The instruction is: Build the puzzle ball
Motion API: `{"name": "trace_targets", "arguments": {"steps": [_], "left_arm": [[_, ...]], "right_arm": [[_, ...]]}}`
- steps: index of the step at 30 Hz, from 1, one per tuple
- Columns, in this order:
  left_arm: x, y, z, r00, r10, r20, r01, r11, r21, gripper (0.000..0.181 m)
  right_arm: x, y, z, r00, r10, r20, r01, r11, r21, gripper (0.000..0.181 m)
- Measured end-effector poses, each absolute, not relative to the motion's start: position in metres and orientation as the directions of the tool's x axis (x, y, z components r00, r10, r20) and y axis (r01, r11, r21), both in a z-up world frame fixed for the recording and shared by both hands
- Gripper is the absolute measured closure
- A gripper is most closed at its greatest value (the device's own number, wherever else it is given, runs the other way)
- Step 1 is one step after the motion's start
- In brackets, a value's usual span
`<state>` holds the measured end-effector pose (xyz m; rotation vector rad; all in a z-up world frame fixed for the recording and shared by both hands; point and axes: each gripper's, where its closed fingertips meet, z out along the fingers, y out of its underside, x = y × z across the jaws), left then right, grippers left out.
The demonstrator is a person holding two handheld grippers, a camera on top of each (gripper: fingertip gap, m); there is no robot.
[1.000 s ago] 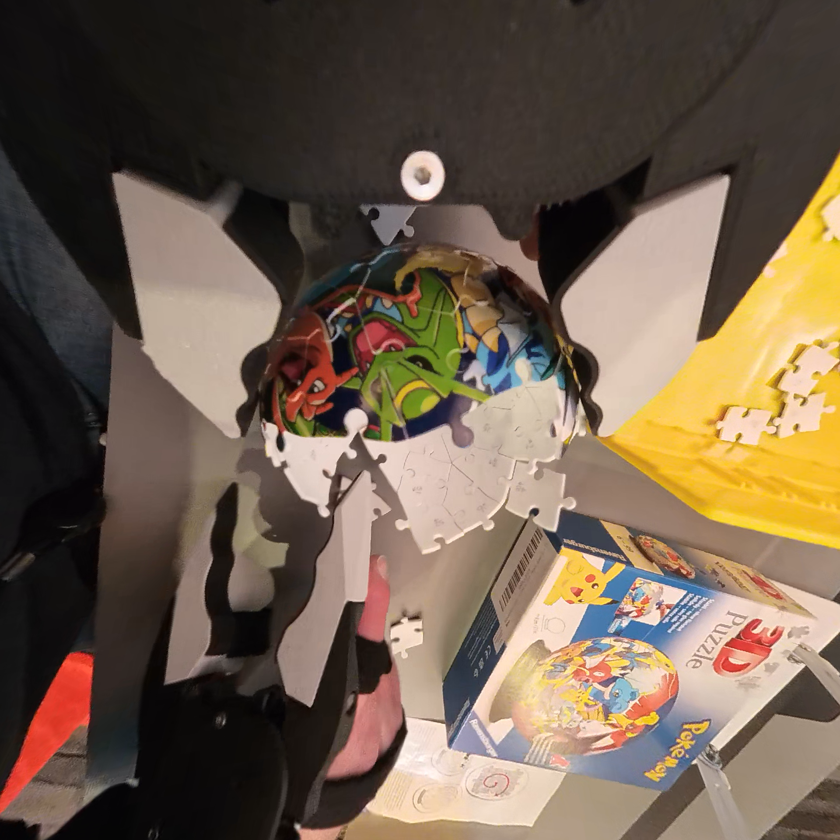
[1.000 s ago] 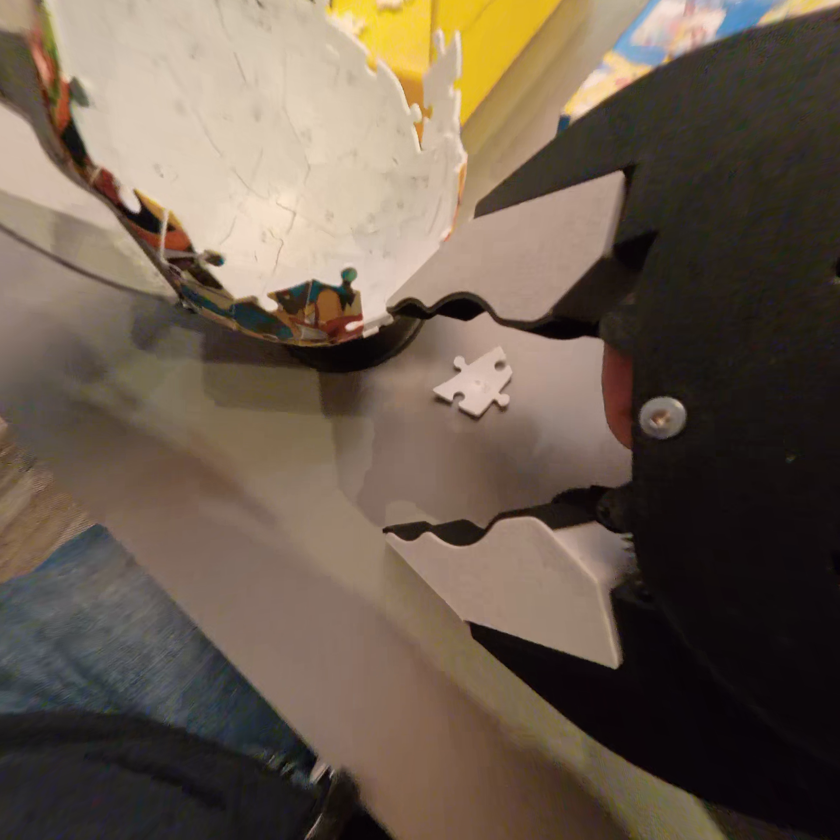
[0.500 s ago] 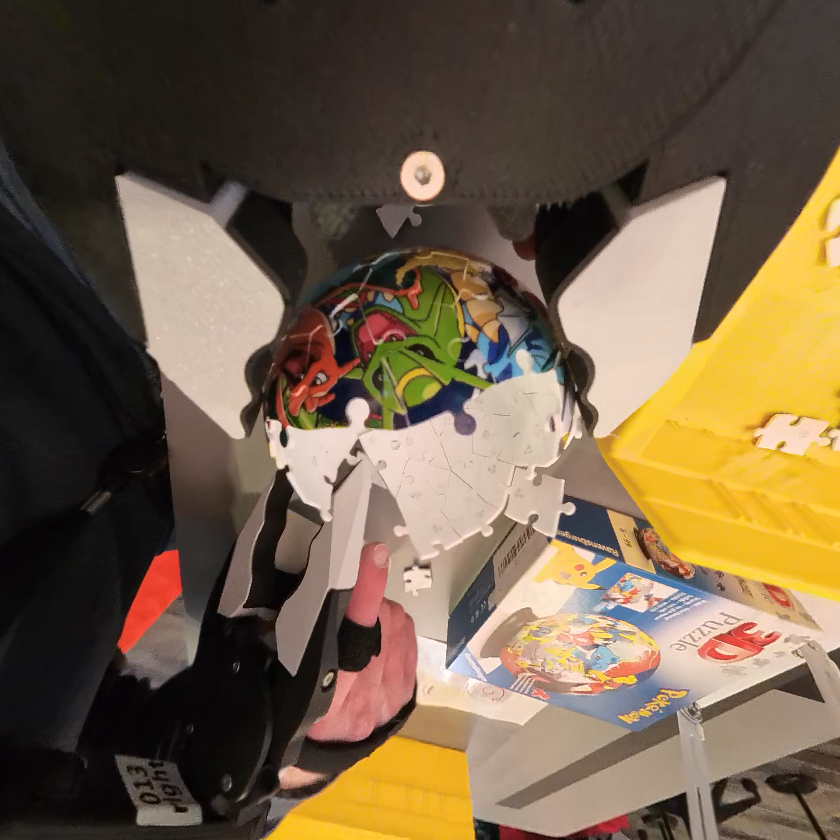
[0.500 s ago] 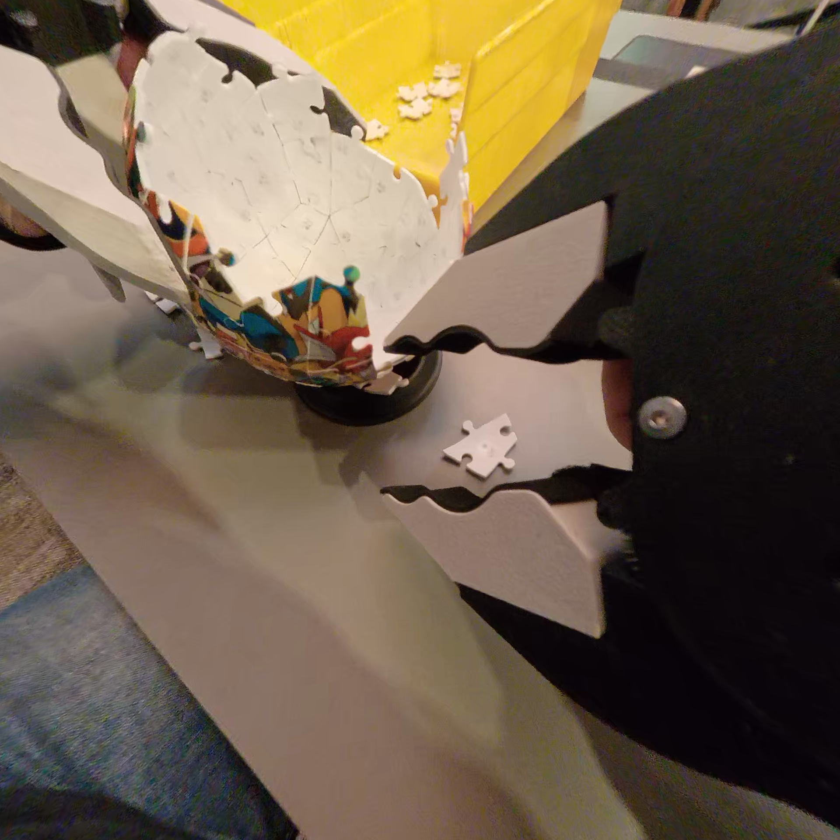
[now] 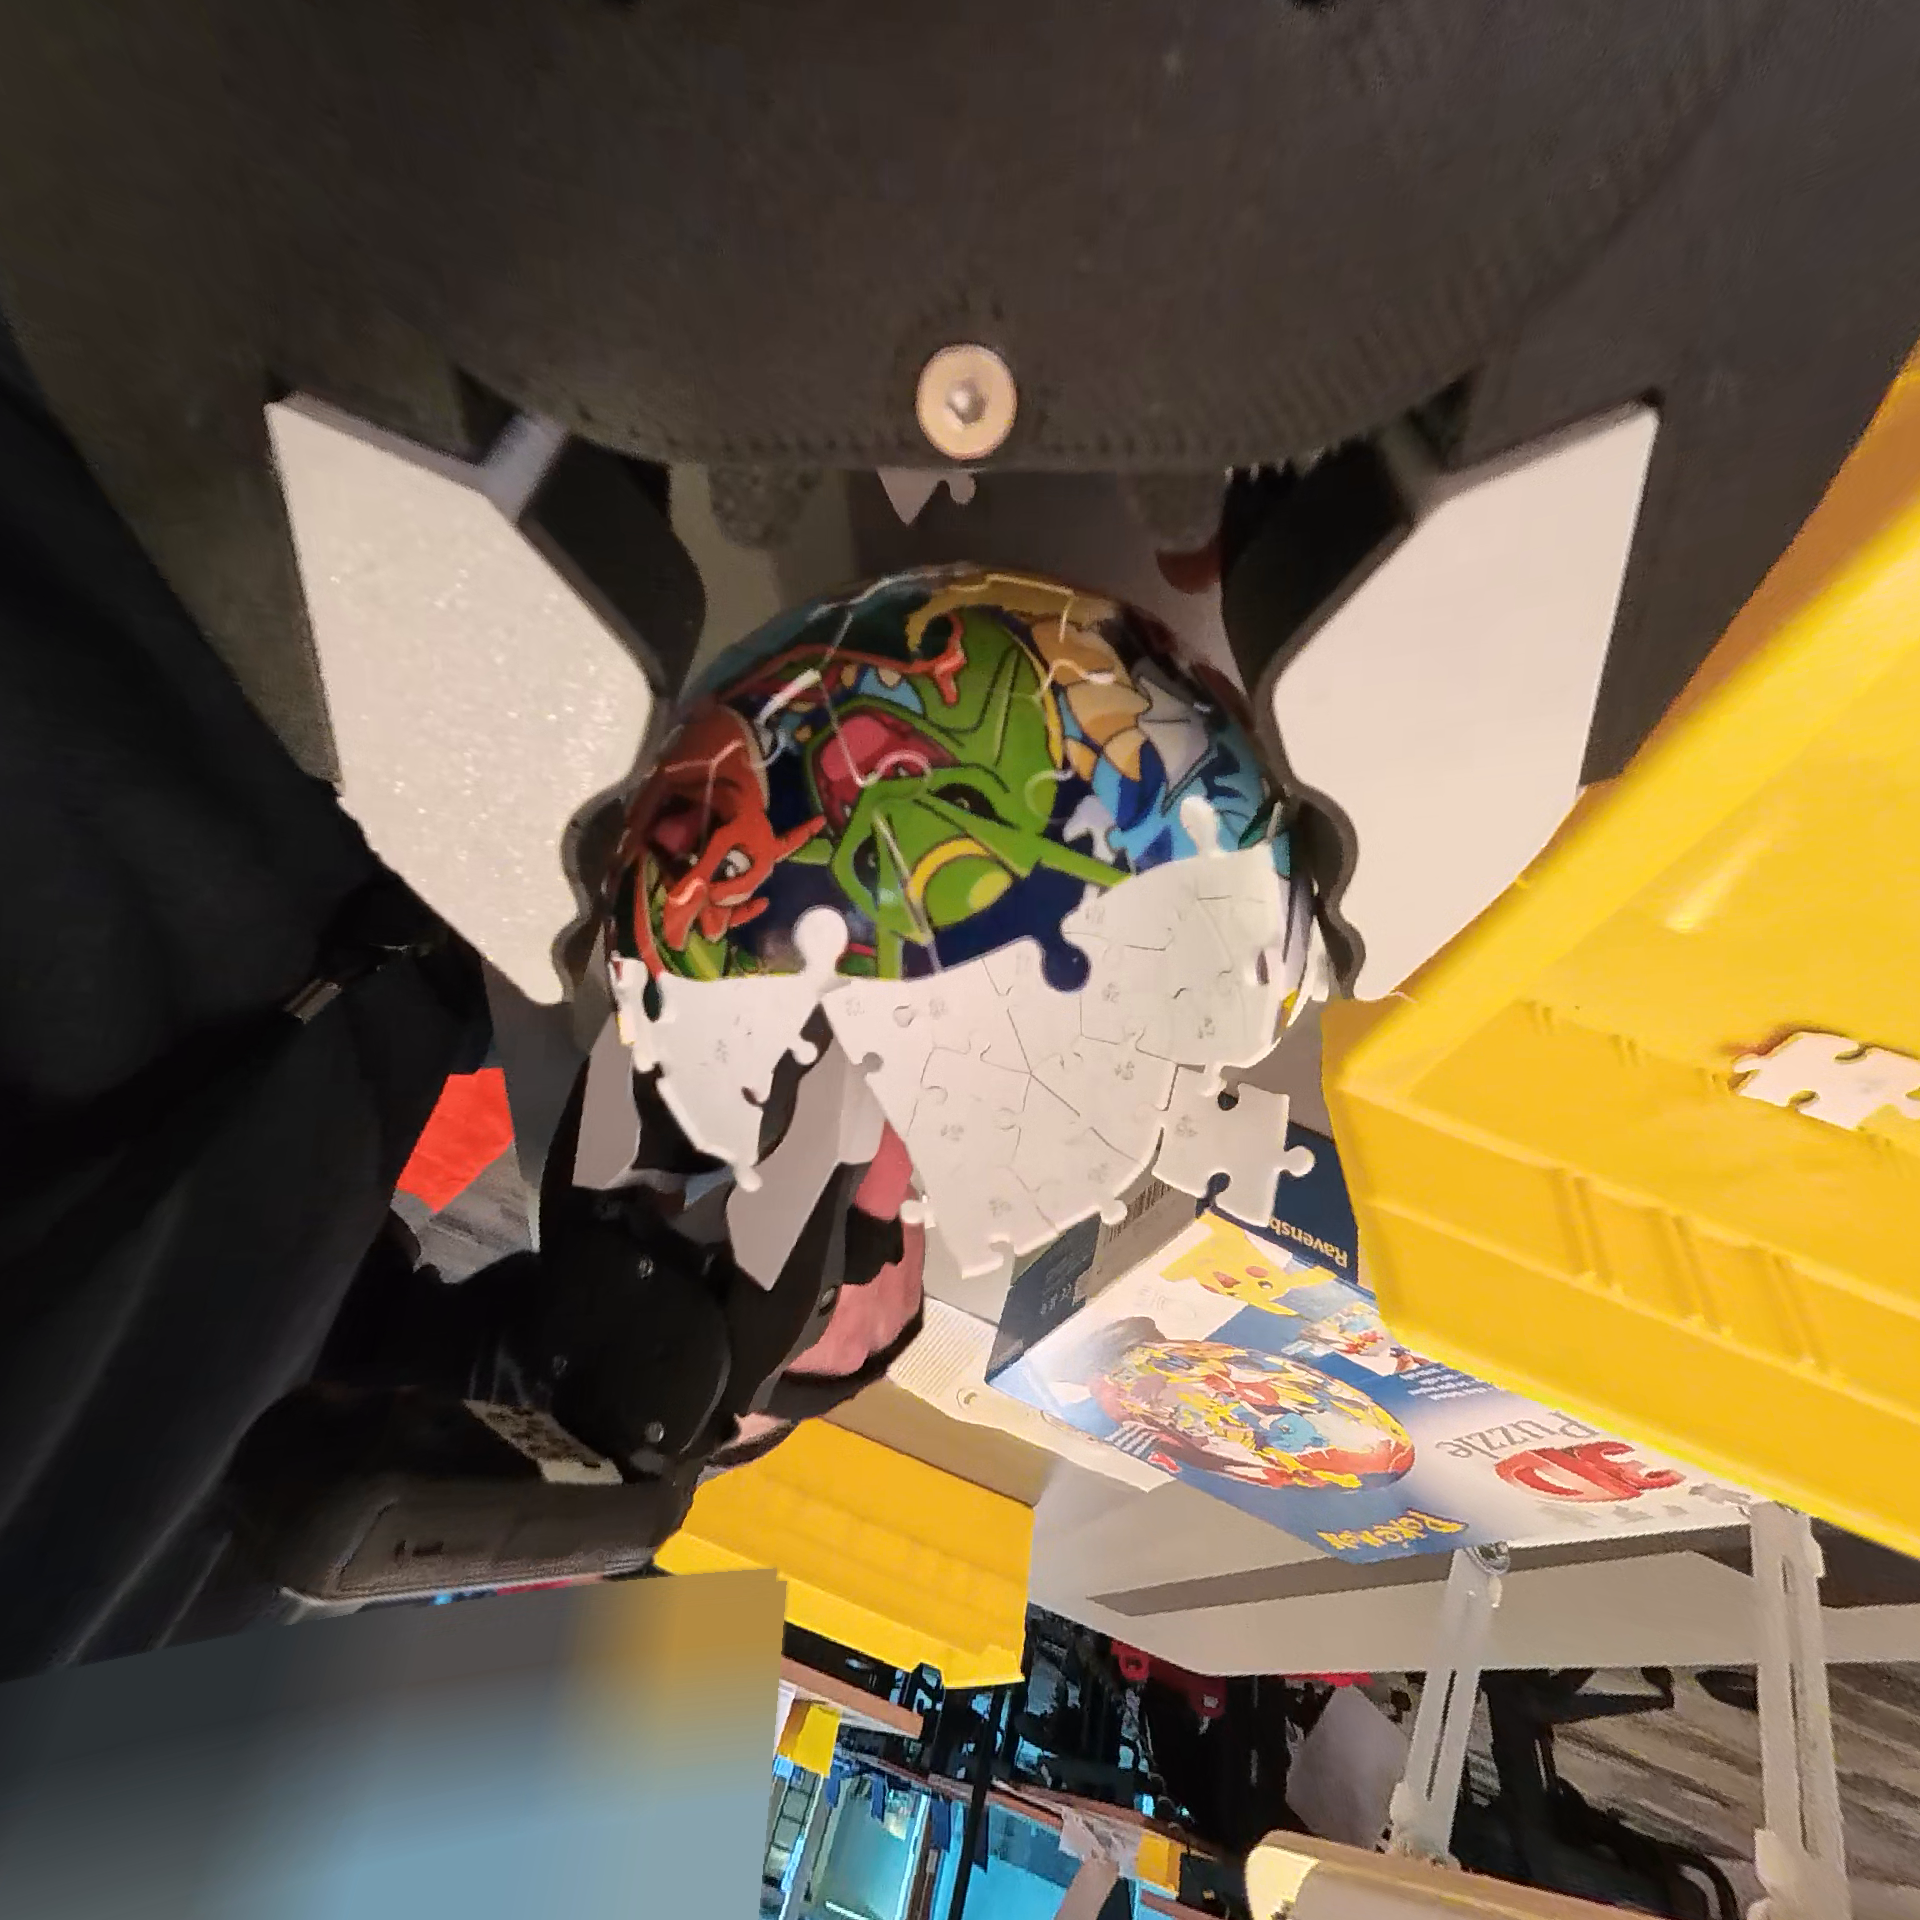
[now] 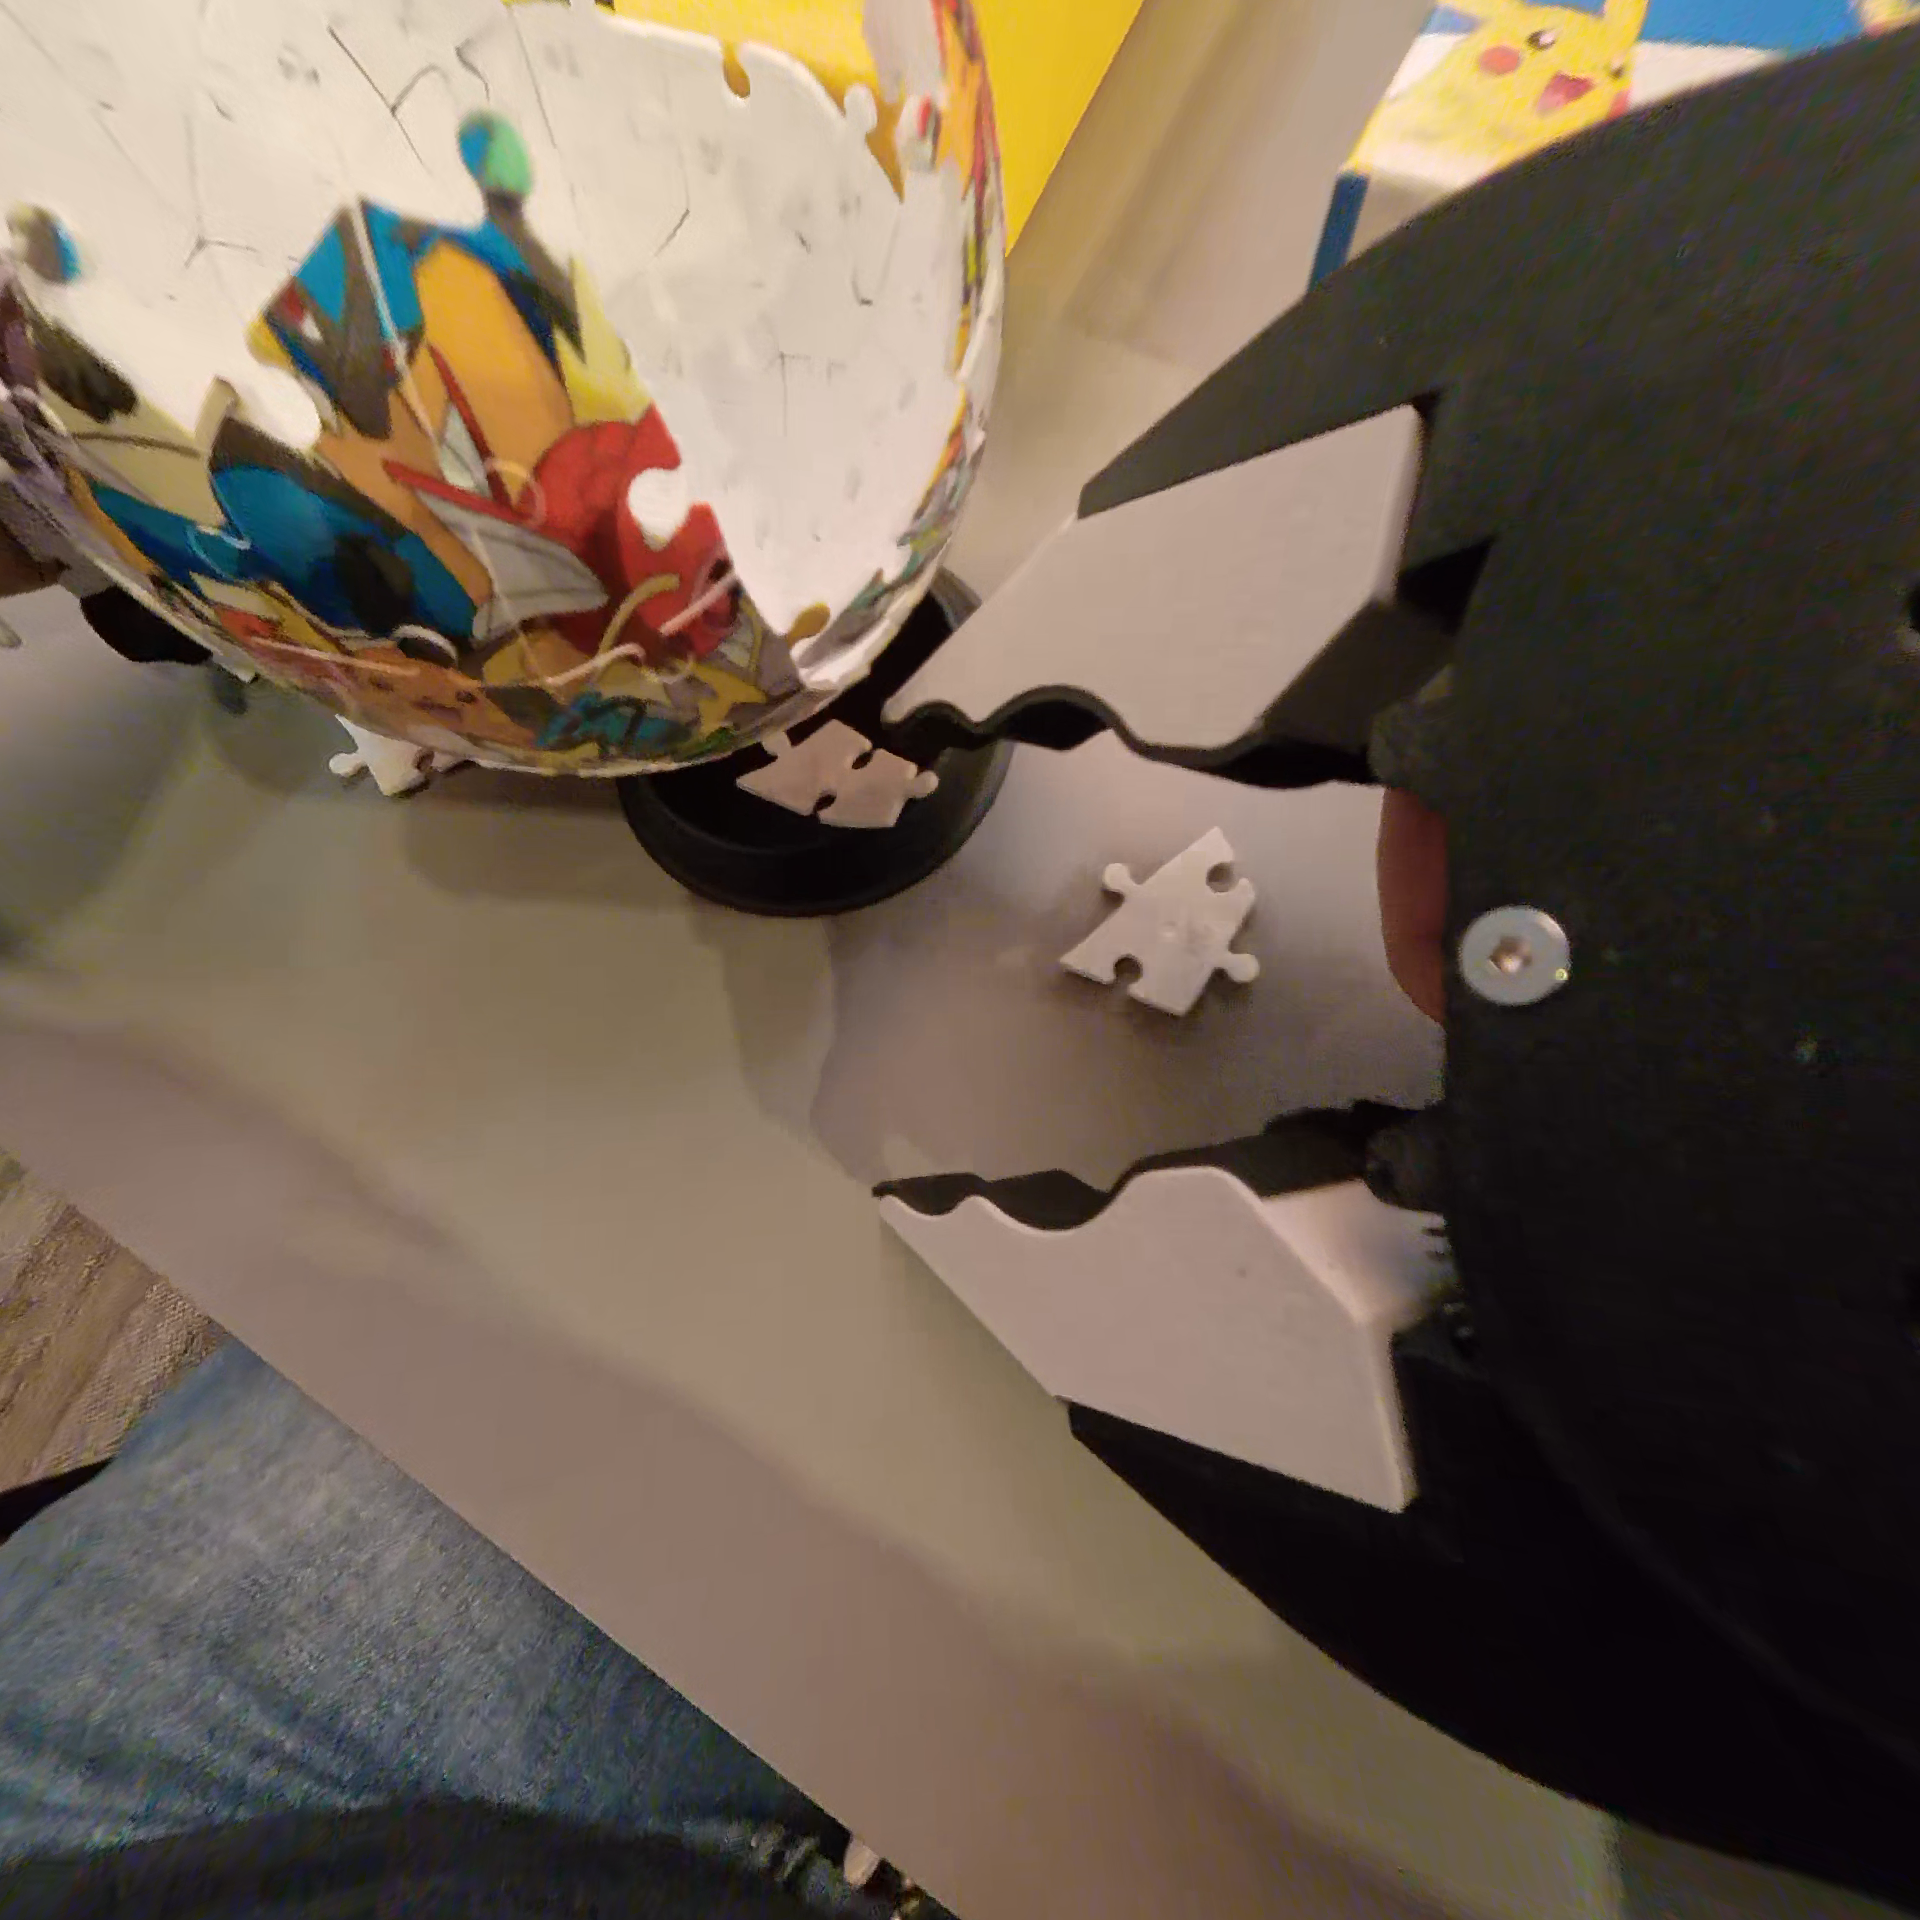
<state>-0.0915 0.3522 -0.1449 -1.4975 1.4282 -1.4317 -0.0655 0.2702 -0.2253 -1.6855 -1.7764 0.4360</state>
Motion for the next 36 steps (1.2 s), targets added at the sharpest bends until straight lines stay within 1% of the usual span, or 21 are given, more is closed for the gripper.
{"name": "trace_targets", "arguments": {"steps": [3, 8, 11, 13, 15, 16, 18, 21, 24, 29, 31, 35, 36], "left_arm": [[-0.092, 0.353, -0.145, -0.167, -0.942, 0.292, -0.271, -0.241, -0.932, 0.054], [-0.091, 0.354, -0.144, -0.171, -0.938, 0.3, -0.259, -0.251, -0.933, 0.054], [-0.091, 0.353, -0.145, -0.174, -0.938, 0.301, -0.259, -0.251, -0.933, 0.055], [-0.091, 0.352, -0.145, -0.175, -0.938, 0.298, -0.259, -0.248, -0.933, 0.054], [-0.09, 0.351, -0.145, -0.18, -0.936, 0.301, -0.261, -0.249, -0.933, 0.054], [-0.09, 0.351, -0.145, -0.181, -0.937, 0.3, -0.261, -0.248, -0.933, 0.054], [-0.09, 0.35, -0.148, -0.179, -0.94, 0.29, -0.272, -0.236, -0.933, 0.055], [-0.091, 0.35, -0.143, -0.184, -0.938, 0.294, -0.247, -0.245, -0.938, 0.063], [-0.089, 0.348, -0.143, -0.185, -0.944, 0.274, -0.257, -0.222, -0.94, 0.062], [-0.087, 0.343, -0.147, -0.187, -0.944, 0.271, -0.283, -0.213, -0.935, 0.059], [-0.086, 0.342, -0.148, -0.189, -0.944, 0.272, -0.289, -0.212, -0.934, 0.058], [-0.087, 0.343, -0.149, -0.184, -0.943, 0.279, -0.289, -0.22, -0.932, 0.057], [-0.087, 0.343, -0.149, -0.181, -0.944, 0.277, -0.288, -0.219, -0.932, 0.057]], "right_arm": [[-0.074, 0.271, -0.232, 0.057, 0.99, 0.125, 0.748, 0.041, -0.663, 0.087], [-0.082, 0.266, -0.234, 0.036, 0.999, 0.023, 0.721, -0.01, -0.693, 0.084], [-0.078, 0.264, -0.231, 0.009, 1.0, 0.02, 0.724, 0.007, -0.69, 0.095], [-0.075, 0.26, -0.228, -0.018, 1.0, 0.018, 0.724, 0.025, -0.689, 0.099], [-0.069, 0.256, -0.225, -0.05, 0.999, 0.018, 0.731, 0.048, -0.681, 0.107], [-0.065, 0.254, -0.225, -0.06, 0.998, 0.011, 0.74, 0.052, -0.671, 0.108], [-0.054, 0.246, -0.223, -0.086, 0.996, -0.014, 0.756, 0.056, -0.652, 0.118], [-0.039, 0.24, -0.222, -0.088, 0.995, -0.04, 0.781, 0.044, -0.623, 0.118], [-0.029, 0.245, -0.219, -0.048, 0.999, -0.017, 0.793, 0.028, -0.608, 0.118], [-0.028, 0.248, -0.208, 0.015, 1.0, -0.001, 0.756, -0.012, -0.654, 0.119], [-0.034, 0.247, -0.207, 0.032, 0.999, 0.0, 0.742, -0.024, -0.67, 0.115], [-0.042, 0.254, -0.223, 0.065, 0.998, 0.02, 0.759, -0.036, -0.65, 0.097], [-0.044, 0.253, -0.227, 0.055, 0.998, 0.012, 0.76, -0.034, -0.649, 0.097]]}}
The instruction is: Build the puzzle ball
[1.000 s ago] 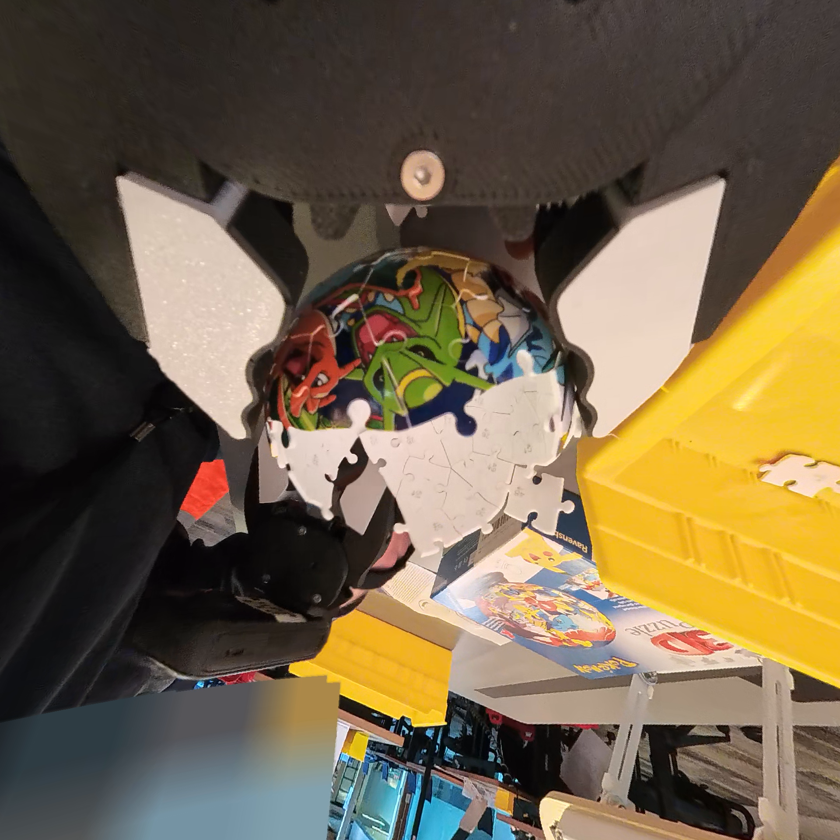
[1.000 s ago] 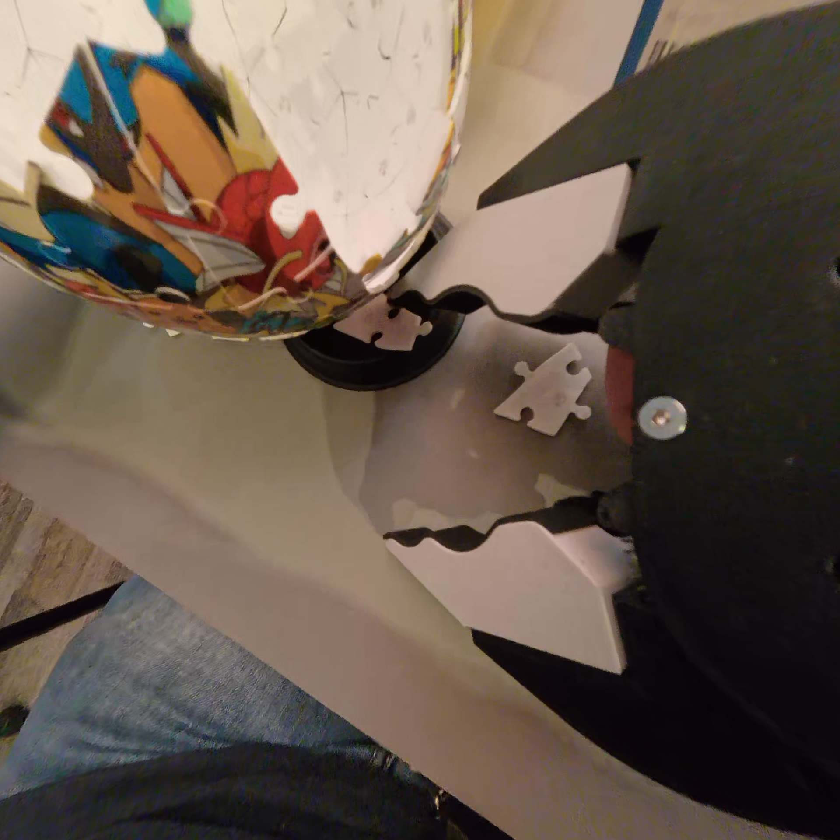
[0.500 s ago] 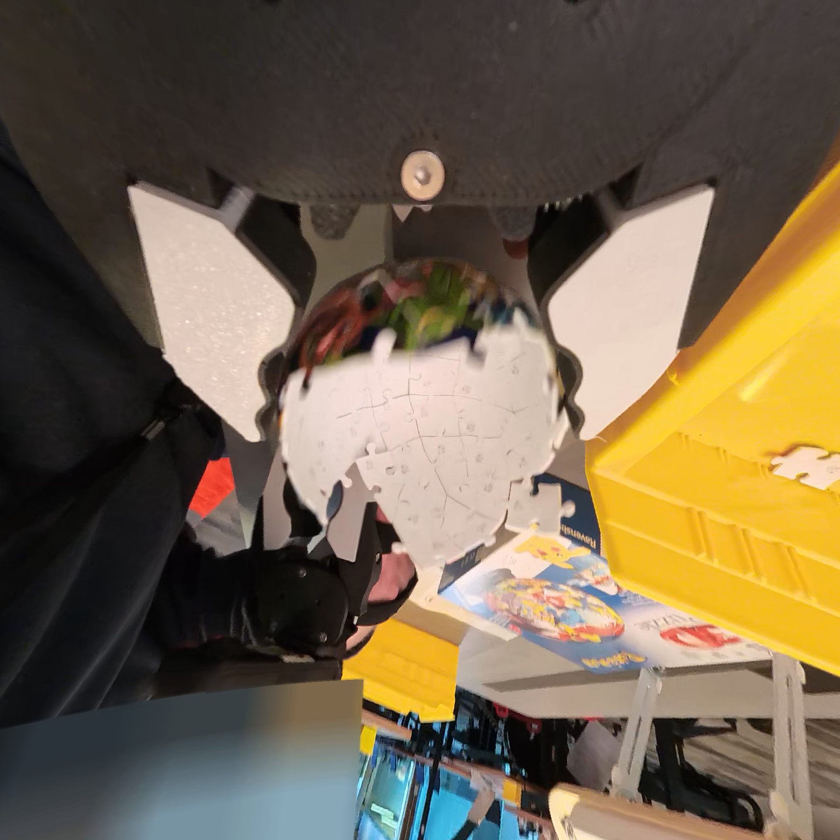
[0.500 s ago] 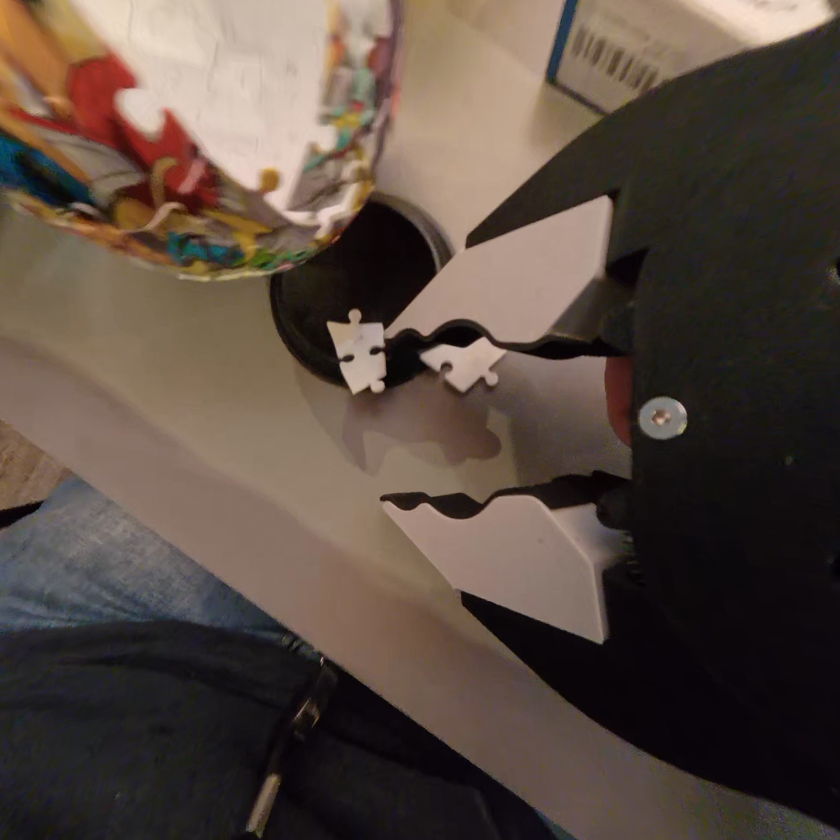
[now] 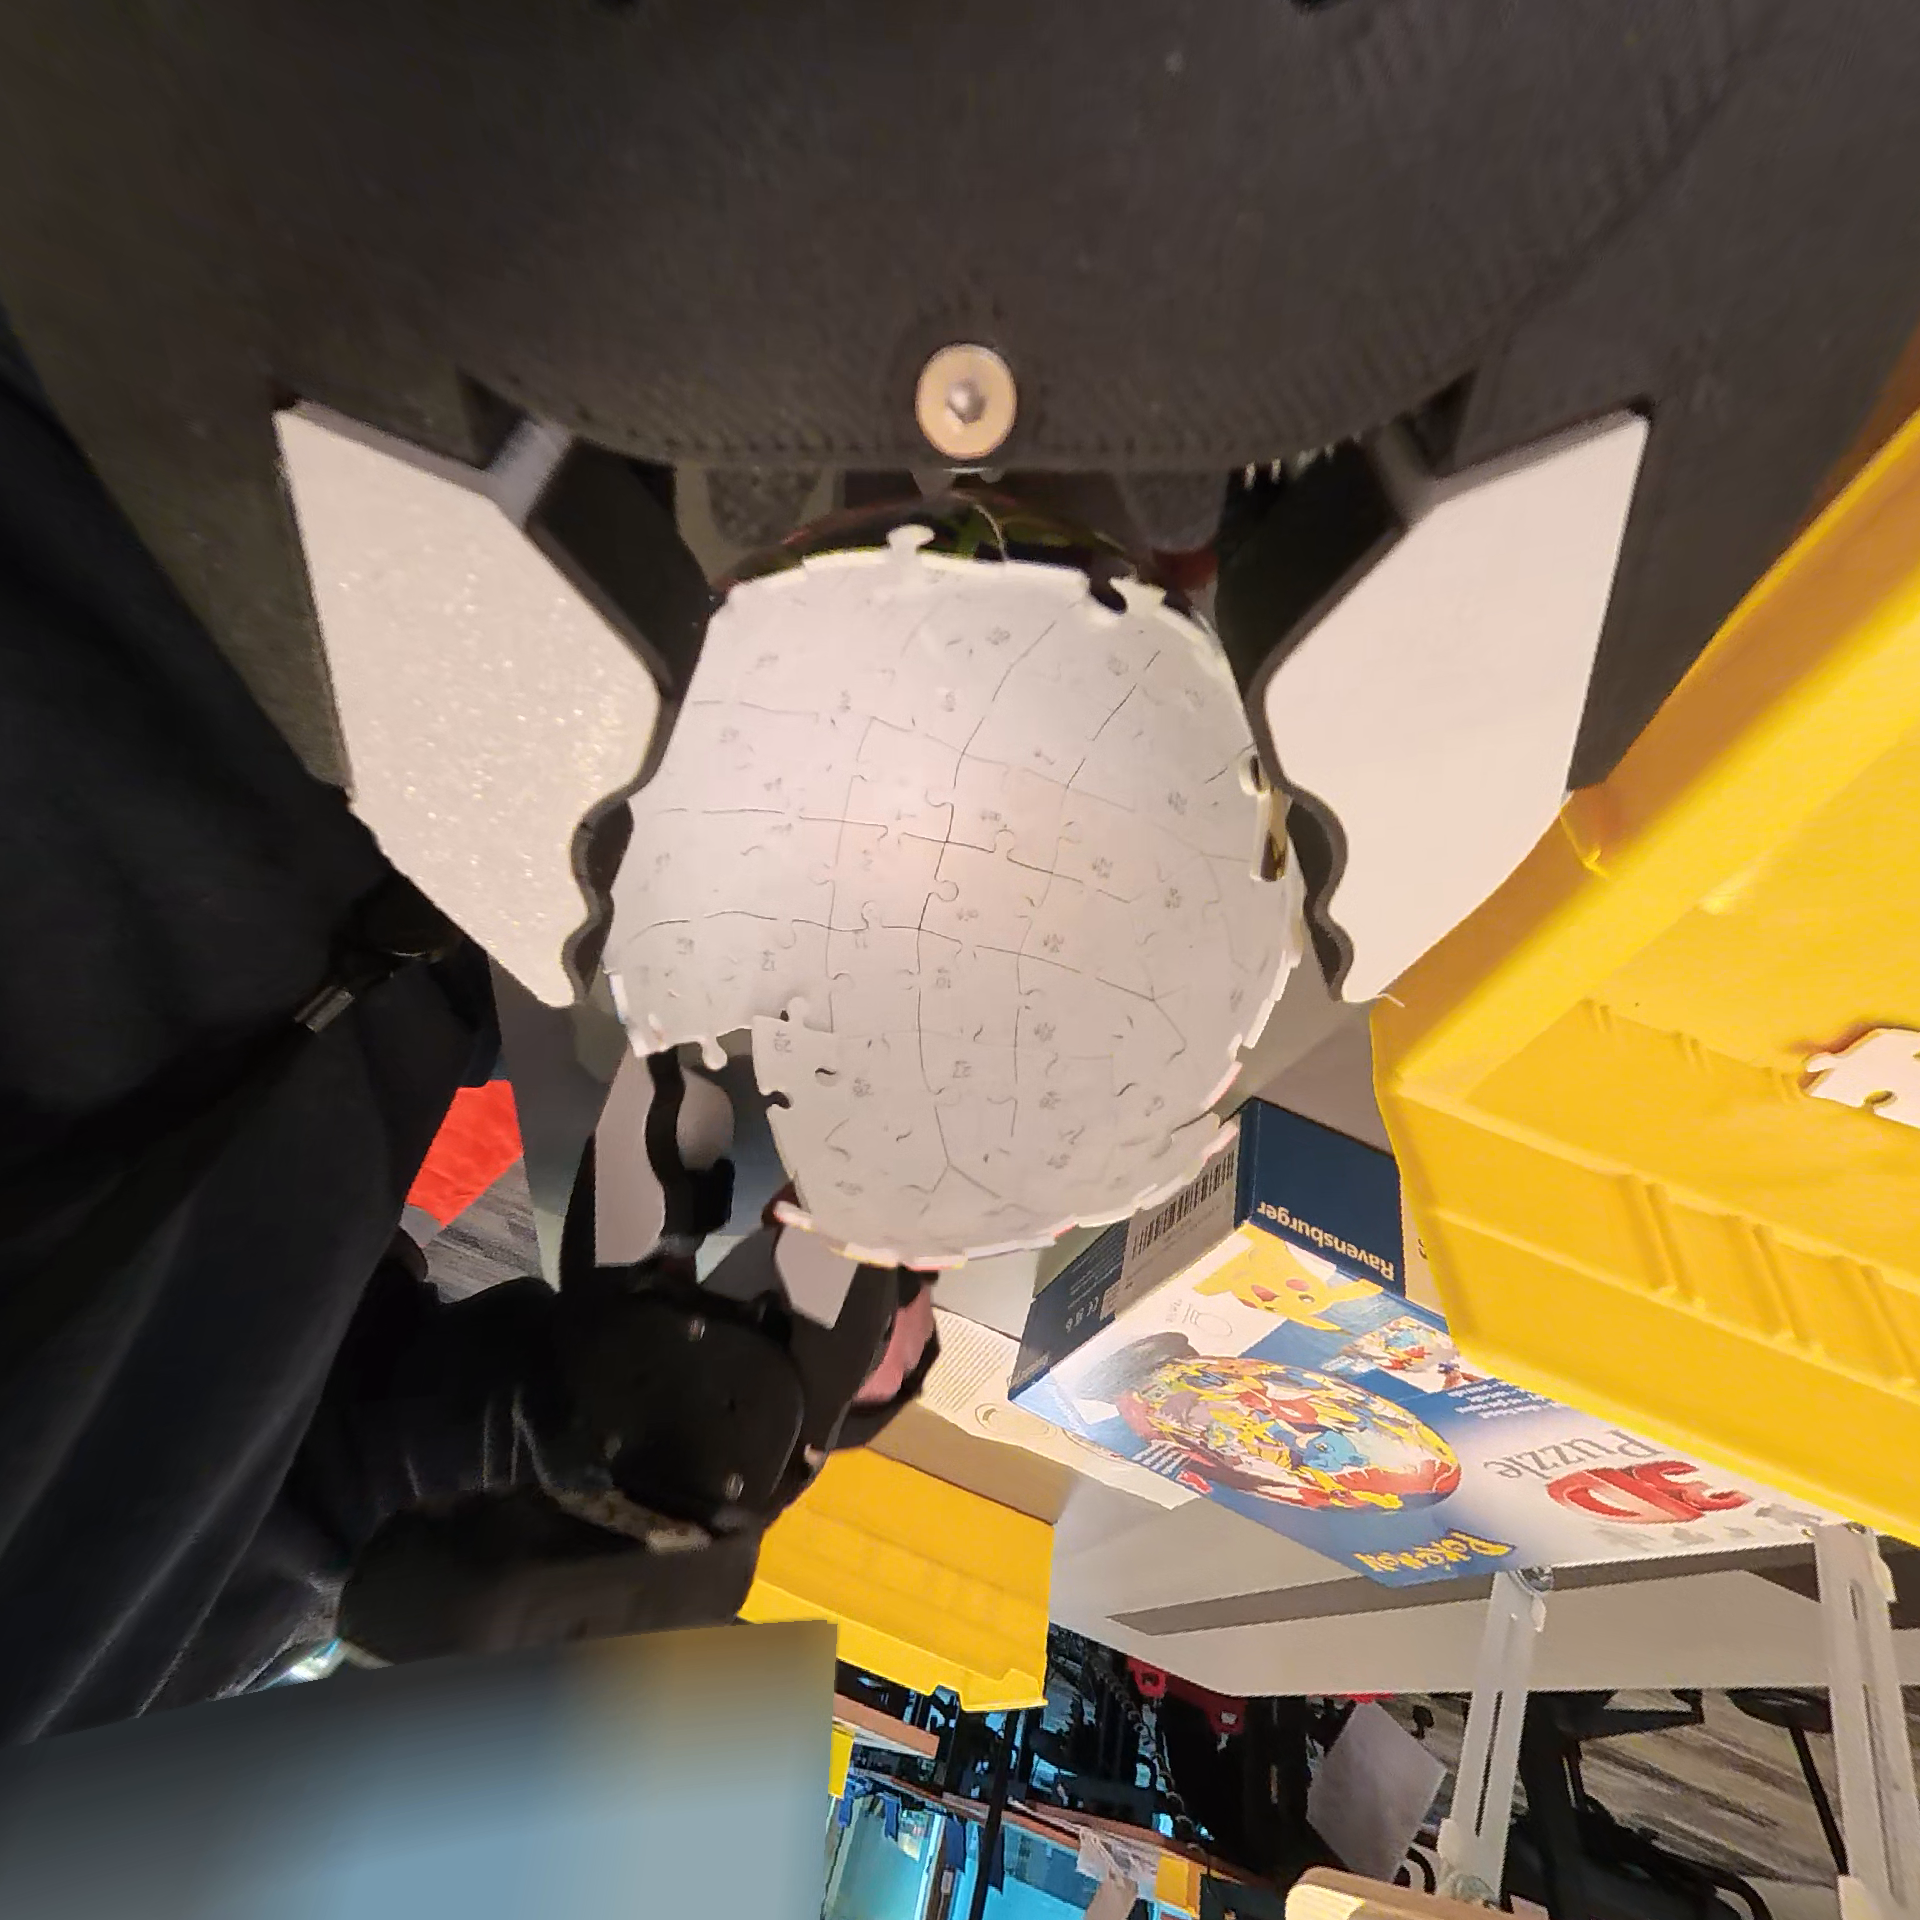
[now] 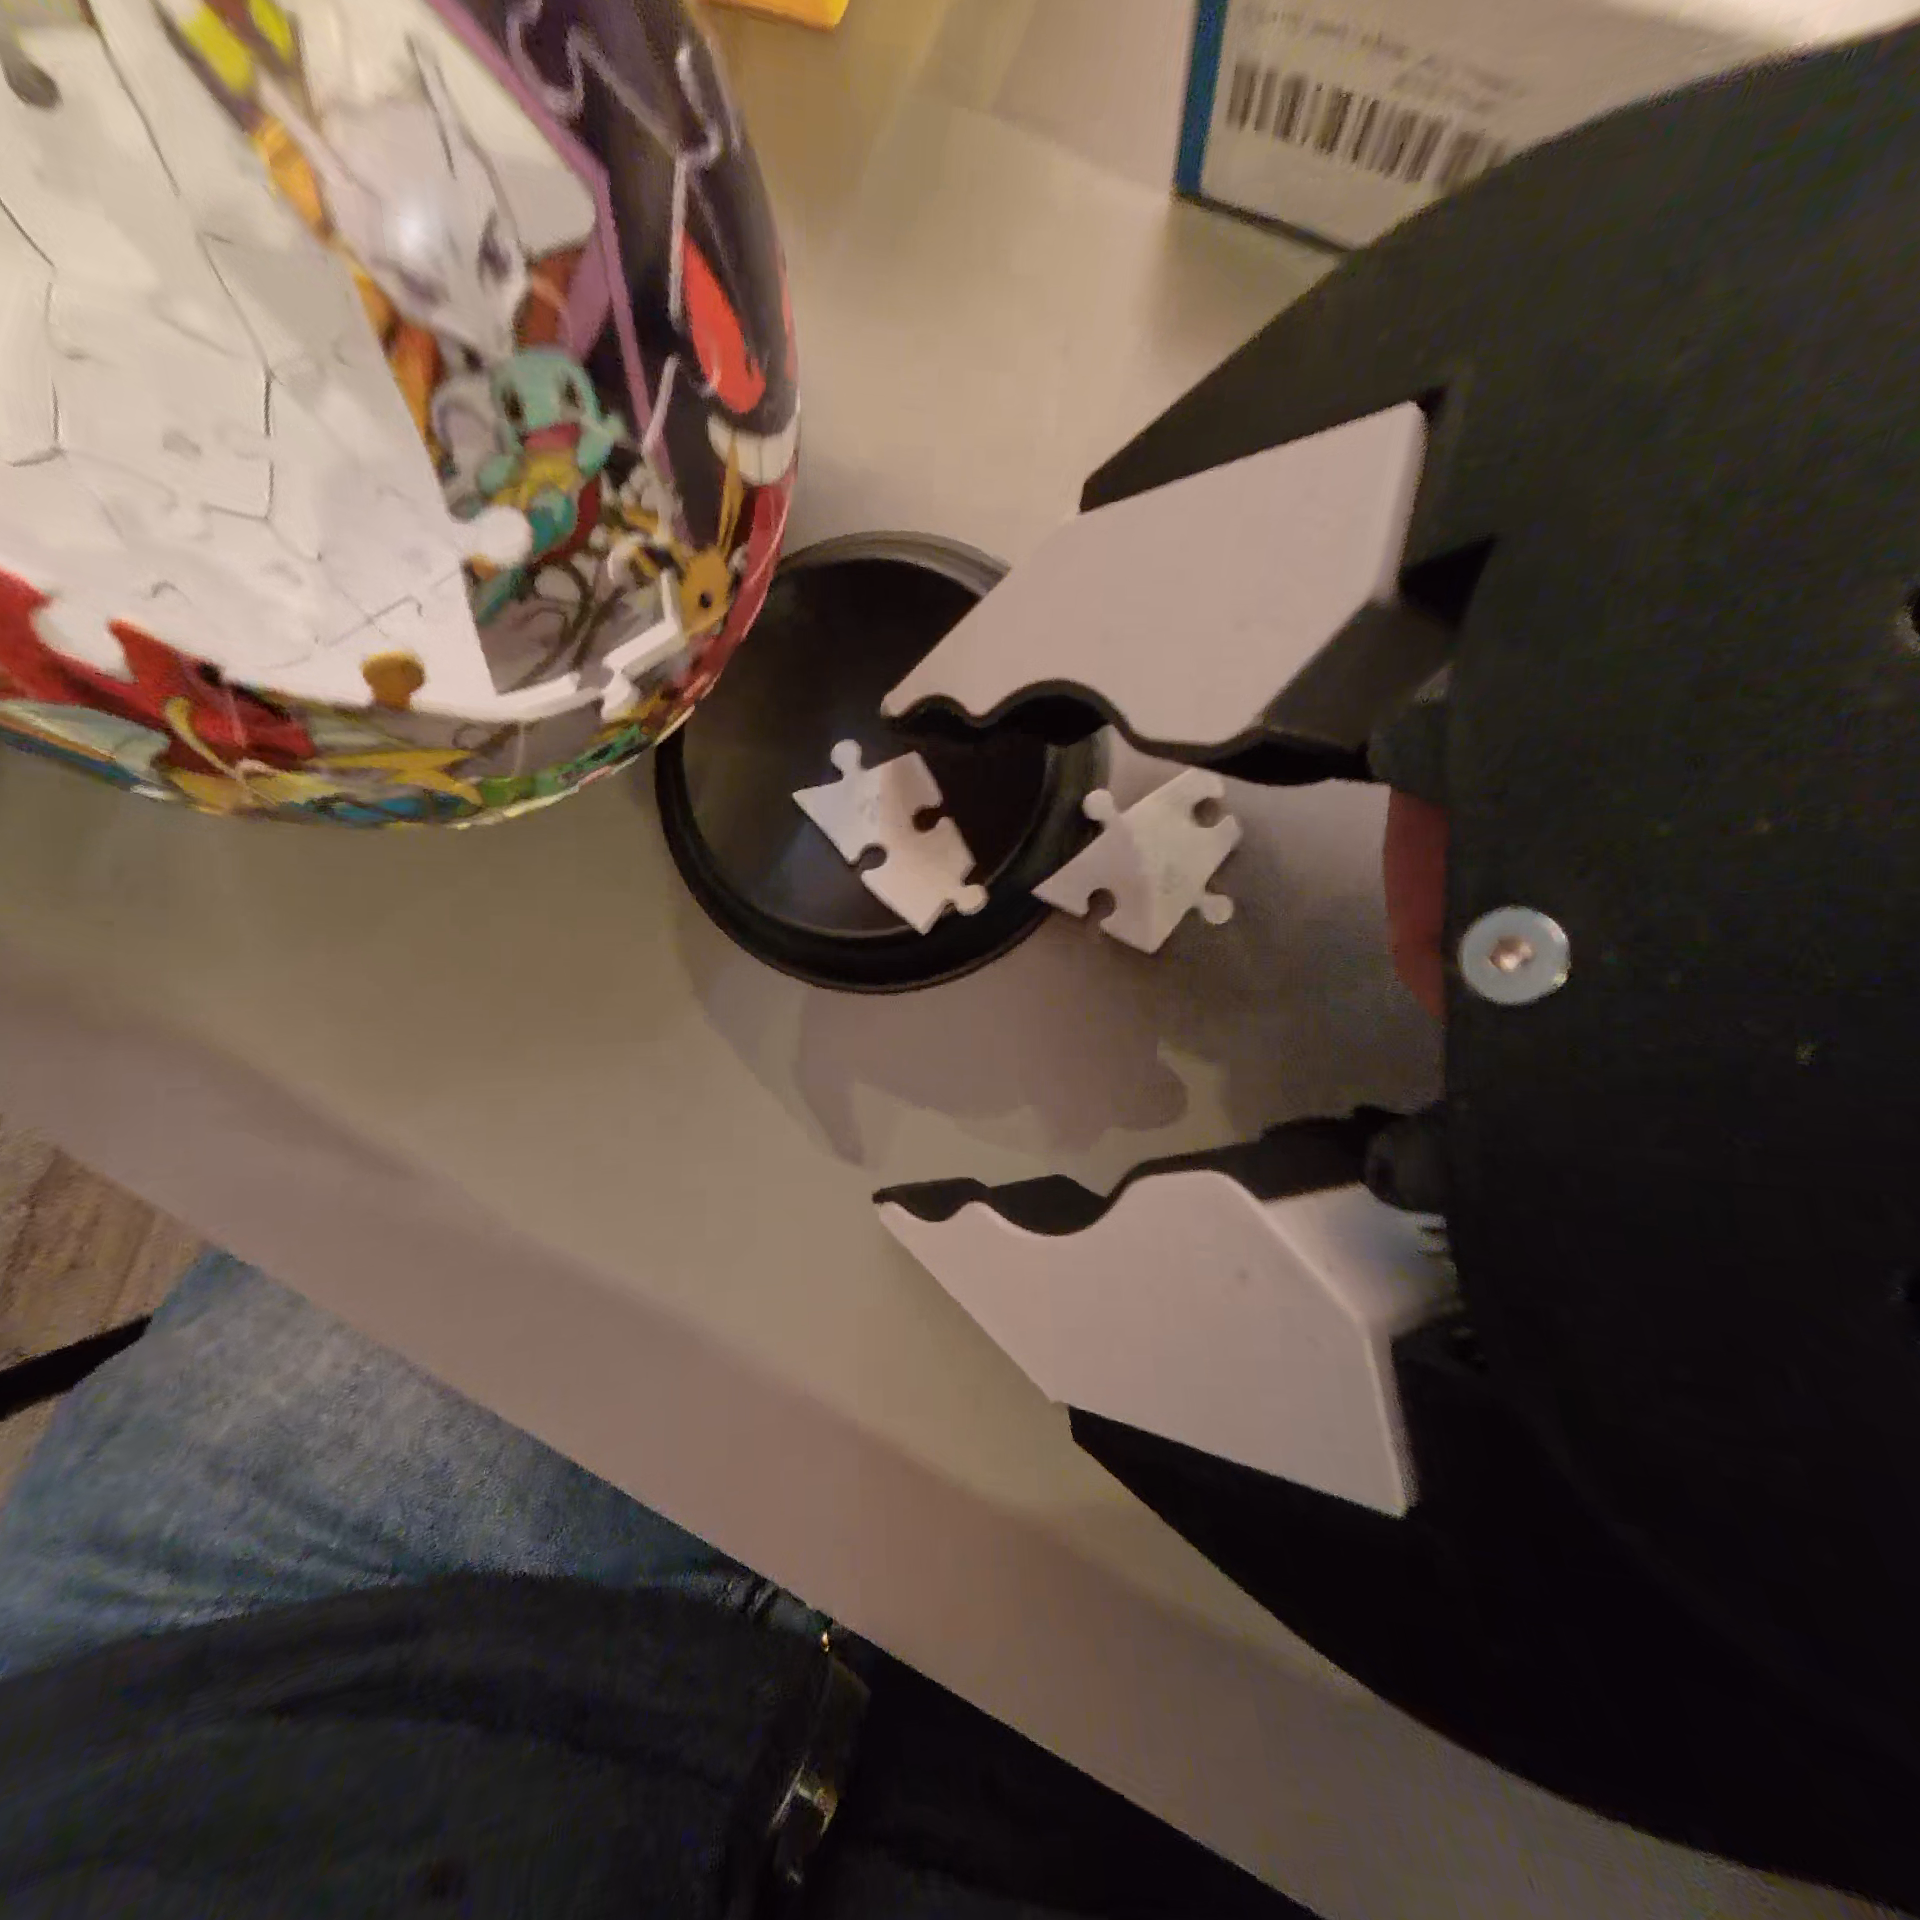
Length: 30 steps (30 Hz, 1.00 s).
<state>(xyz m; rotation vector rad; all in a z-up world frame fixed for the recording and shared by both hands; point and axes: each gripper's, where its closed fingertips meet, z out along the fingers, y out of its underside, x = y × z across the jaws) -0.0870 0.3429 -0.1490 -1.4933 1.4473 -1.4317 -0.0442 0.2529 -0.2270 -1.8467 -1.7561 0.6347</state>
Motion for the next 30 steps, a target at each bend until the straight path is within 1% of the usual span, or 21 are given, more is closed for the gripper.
{"name": "trace_targets", "arguments": {"steps": [4, 5, 8, 10, 13, 16, 20, 21, 22, 25, 26, 27, 29, 30], "left_arm": [[-0.085, 0.341, -0.15, -0.177, -0.947, 0.268, -0.295, -0.209, -0.932, 0.058], [-0.085, 0.34, -0.15, -0.176, -0.948, 0.267, -0.296, -0.208, -0.932, 0.057], [-0.084, 0.34, -0.15, -0.173, -0.949, 0.262, -0.298, -0.203, -0.933, 0.058], [-0.083, 0.34, -0.15, -0.176, -0.949, 0.26, -0.297, -0.2, -0.934, 0.058], [-0.082, 0.34, -0.15, -0.178, -0.948, 0.264, -0.294, -0.205, -0.934, 0.058], [-0.083, 0.341, -0.15, -0.175, -0.948, 0.268, -0.295, -0.209, -0.932, 0.058], [-0.085, 0.341, -0.15, -0.167, -0.948, 0.271, -0.295, -0.215, -0.931, 0.058], [-0.085, 0.341, -0.15, -0.166, -0.948, 0.272, -0.294, -0.216, -0.931, 0.057], [-0.086, 0.341, -0.15, -0.165, -0.948, 0.272, -0.293, -0.216, -0.931, 0.057], [-0.088, 0.342, -0.151, -0.156, -0.949, 0.275, -0.298, -0.22, -0.929, 0.057], [-0.088, 0.342, -0.151, -0.154, -0.949, 0.276, -0.297, -0.222, -0.929, 0.057], [-0.089, 0.342, -0.151, -0.15, -0.949, 0.278, -0.296, -0.225, -0.928, 0.057], [-0.089, 0.343, -0.151, -0.143, -0.95, 0.278, -0.296, -0.227, -0.928, 0.057], [-0.089, 0.342, -0.151, -0.14, -0.951, 0.276, -0.297, -0.225, -0.928, 0.057]], "right_arm": [[-0.052, 0.25, -0.233, 0.015, 1.0, -0.018, 0.758, -0.023, -0.652, 0.1], [-0.052, 0.249, -0.232, 0.005, 1.0, -0.03, 0.76, -0.023, -0.65, 0.108], [-0.046, 0.241, -0.228, -0.028, 0.997, -0.077, 0.758, -0.03, -0.651, 0.12], [-0.04, 0.233, -0.225, -0.064, 0.992, -0.105, 0.76, -0.019, -0.649, 0.134], [-0.029, 0.221, -0.221, -0.104, 0.983, -0.149, 0.77, -0.015, -0.638, 0.142], [-0.014, 0.214, -0.22, -0.108, 0.977, -0.182, 0.804, -0.022, -0.595, 0.149], [-0.009, 0.22, -0.211, -0.048, 0.987, -0.156, 0.784, -0.06, -0.618, 0.148], [-0.011, 0.221, -0.21, -0.031, 0.99, -0.138, 0.774, -0.063, -0.63, 0.141], [-0.013, 0.22, -0.21, -0.024, 0.991, -0.129, 0.768, -0.064, -0.638, 0.138], [-0.011, 0.219, -0.222, -0.021, 0.996, -0.09, 0.793, -0.038, -0.608, 0.135], [-0.013, 0.22, -0.223, -0.017, 0.996, -0.087, 0.786, -0.04, -0.617, 0.134], [-0.018, 0.223, -0.222, -0.004, 0.997, -0.074, 0.767, -0.044, -0.641, 0.128], [-0.027, 0.232, -0.221, 0.031, 0.998, -0.051, 0.738, -0.057, -0.672, 0.11], [-0.027, 0.232, -0.226, 0.032, 0.998, -0.054, 0.753, -0.06, -0.655, 0.108]]}}
